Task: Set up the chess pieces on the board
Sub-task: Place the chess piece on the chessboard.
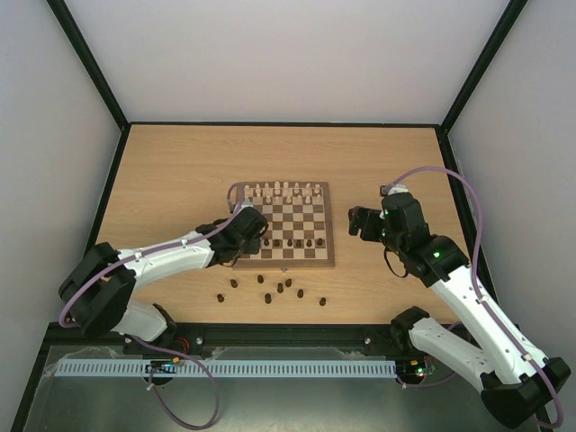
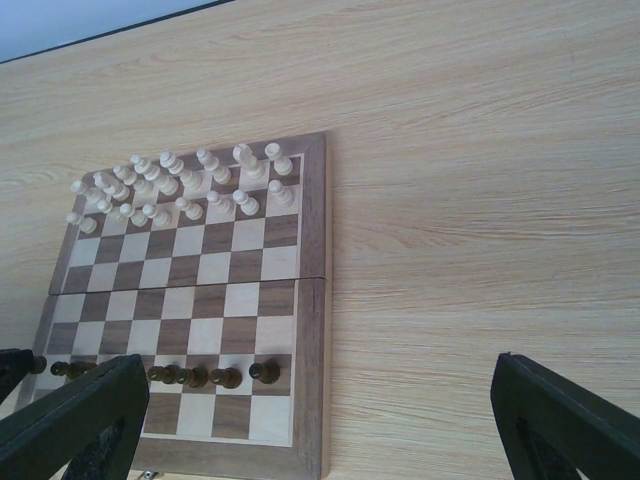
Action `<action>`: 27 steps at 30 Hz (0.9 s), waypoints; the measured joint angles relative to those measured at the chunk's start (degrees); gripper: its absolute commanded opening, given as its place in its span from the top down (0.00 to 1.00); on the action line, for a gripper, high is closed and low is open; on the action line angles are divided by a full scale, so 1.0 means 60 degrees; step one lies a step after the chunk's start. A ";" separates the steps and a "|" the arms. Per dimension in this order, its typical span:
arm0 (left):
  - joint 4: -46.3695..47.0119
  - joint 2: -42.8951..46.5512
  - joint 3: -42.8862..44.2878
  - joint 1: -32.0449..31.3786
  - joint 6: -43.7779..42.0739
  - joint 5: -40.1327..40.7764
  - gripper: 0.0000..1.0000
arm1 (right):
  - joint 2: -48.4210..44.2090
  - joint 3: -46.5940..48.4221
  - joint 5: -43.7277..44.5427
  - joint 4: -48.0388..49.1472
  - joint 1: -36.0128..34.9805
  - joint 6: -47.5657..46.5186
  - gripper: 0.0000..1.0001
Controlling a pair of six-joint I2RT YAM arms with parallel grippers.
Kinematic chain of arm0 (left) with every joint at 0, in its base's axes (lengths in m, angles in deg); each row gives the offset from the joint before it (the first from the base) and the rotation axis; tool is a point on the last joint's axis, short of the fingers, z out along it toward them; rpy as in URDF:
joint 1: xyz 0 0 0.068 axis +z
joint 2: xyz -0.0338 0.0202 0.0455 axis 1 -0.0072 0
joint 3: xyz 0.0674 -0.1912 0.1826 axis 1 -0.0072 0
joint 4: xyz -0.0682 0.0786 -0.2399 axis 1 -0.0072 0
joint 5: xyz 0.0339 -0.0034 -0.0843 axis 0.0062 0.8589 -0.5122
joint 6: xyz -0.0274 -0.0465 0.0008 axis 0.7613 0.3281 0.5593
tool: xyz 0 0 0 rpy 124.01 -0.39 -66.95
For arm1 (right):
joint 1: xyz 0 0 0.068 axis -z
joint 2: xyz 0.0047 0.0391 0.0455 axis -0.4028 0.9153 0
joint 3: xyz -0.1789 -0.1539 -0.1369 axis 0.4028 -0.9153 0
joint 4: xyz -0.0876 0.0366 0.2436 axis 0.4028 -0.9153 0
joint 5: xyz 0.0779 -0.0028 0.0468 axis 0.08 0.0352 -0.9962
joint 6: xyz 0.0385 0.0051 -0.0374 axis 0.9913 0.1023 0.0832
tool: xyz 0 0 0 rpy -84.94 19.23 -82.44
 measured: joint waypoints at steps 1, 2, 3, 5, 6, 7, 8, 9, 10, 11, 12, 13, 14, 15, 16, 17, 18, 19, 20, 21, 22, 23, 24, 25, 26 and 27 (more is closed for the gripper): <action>0.0004 -0.0058 -0.0007 0.0000 0.0018 0.0011 0.91 | 0.0000 0.0000 -0.0004 0.0004 0.0000 -0.0004 0.06; 0.0007 -0.0106 -0.0036 0.0004 0.0036 0.0025 0.91 | 0.0000 0.0000 -0.0015 0.0004 0.0000 -0.0004 0.06; 0.0004 -0.0142 -0.0066 0.0007 0.0051 0.0029 0.91 | 0.0000 0.0000 -0.0029 0.0004 0.0000 -0.0004 0.06; 0.0025 -0.0189 -0.0149 0.0018 0.0087 0.0036 0.90 | 0.0000 0.0000 -0.0058 0.0004 0.0000 -0.0004 0.06; 0.0029 -0.0211 -0.0189 0.0022 0.0113 0.0047 0.90 | 0.0007 0.0000 -0.0066 0.0004 0.0000 -0.0004 0.06; 0.0036 -0.0219 -0.0226 0.0022 0.0127 0.0051 0.90 | 0.0015 0.0000 -0.0073 0.0004 0.0000 -0.0007 0.06; 0.0058 -0.0219 -0.0266 0.0025 0.0142 0.0055 0.90 | 0.0025 0.0000 -0.0080 0.0004 0.0000 -0.0007 0.06; 0.0073 -0.0219 -0.0295 0.0025 0.0153 0.0055 0.89 | 0.0029 0.0000 -0.0091 0.0004 0.0000 -0.0007 0.06; 0.0080 -0.0219 -0.0313 0.0033 0.0160 0.0055 0.89 | 0.0033 0.0000 -0.0098 0.0004 0.0000 -0.0007 0.06; 0.0102 -0.0219 -0.0331 0.0036 0.0168 0.0055 0.89 | 0.0033 0.0000 -0.0109 0.0004 0.0000 -0.0007 0.06; 0.0153 -0.0219 -0.0350 0.0036 0.0178 0.0055 0.88 | 0.0033 0.0000 -0.0113 0.0004 0.0000 -0.0007 0.06; 0.0189 -0.0219 -0.0368 0.0036 0.0186 0.0055 0.87 | 0.0033 0.0000 -0.0120 0.0004 0.0000 -0.0007 0.06; 0.0208 -0.0219 -0.0379 0.0036 0.0193 0.0055 0.87 | 0.0033 0.0000 -0.0131 0.0004 0.0000 -0.0007 0.06; 0.0237 -0.0219 -0.0401 0.0036 0.0200 0.0051 0.86 | 0.0033 0.0000 -0.0138 0.0004 0.0000 -0.0011 0.06; 0.0262 -0.0219 -0.0419 0.0036 0.0200 0.0051 0.86 | 0.0036 0.0000 -0.0138 0.0004 0.0000 -0.0011 0.06; 0.0270 -0.0219 -0.0430 0.0036 0.0197 0.0051 0.86 | 0.0036 0.0000 -0.0138 0.0004 0.0000 -0.0011 0.06; 0.0280 -0.0219 -0.0437 0.0036 0.0197 0.0051 0.86 | 0.0040 0.0000 -0.0142 0.0004 0.0000 -0.0015 0.06; 0.0302 -0.0219 -0.0437 0.0036 0.0197 0.0047 0.86 | 0.0044 0.0000 -0.0146 0.0004 0.0000 -0.0015 0.06; 0.0331 -0.0219 -0.0437 0.0036 0.0193 0.0047 0.85 | 0.0051 0.0000 -0.0146 0.0004 0.0000 -0.0015 0.06; 0.0368 -0.0219 -0.0437 0.0036 0.0193 0.0051 0.85 | 0.0055 0.0000 -0.0146 0.0004 0.0000 -0.0018 0.06; 0.0390 -0.0219 -0.0437 0.0036 0.0193 0.0047 0.85 | 0.0058 0.0000 -0.0149 0.0004 0.0000 -0.0018 0.06; 0.0415 -0.0233 -0.0437 0.0036 0.0193 0.0051 0.85 | 0.0069 0.0000 -0.0149 0.0004 0.0000 -0.0018 0.06; 0.0426 -0.0251 -0.0437 0.0036 0.0193 0.0051 0.85 | 0.0069 0.0000 -0.0149 0.0007 0.0000 -0.0022 0.06; 0.0426 -0.0270 -0.0437 0.0036 0.0193 0.0047 0.85 | 0.0073 -0.0004 -0.0153 0.0007 0.0000 -0.0025 0.06; 0.0423 -0.0277 -0.0437 0.0036 0.0193 0.0047 0.84 | 0.0076 -0.0004 -0.0157 0.0007 0.0000 -0.0029 0.06; 0.0426 -0.0280 -0.0437 0.0036 0.0193 0.0047 0.83 | 0.0076 -0.0004 -0.0168 0.0007 0.0000 -0.0033 0.06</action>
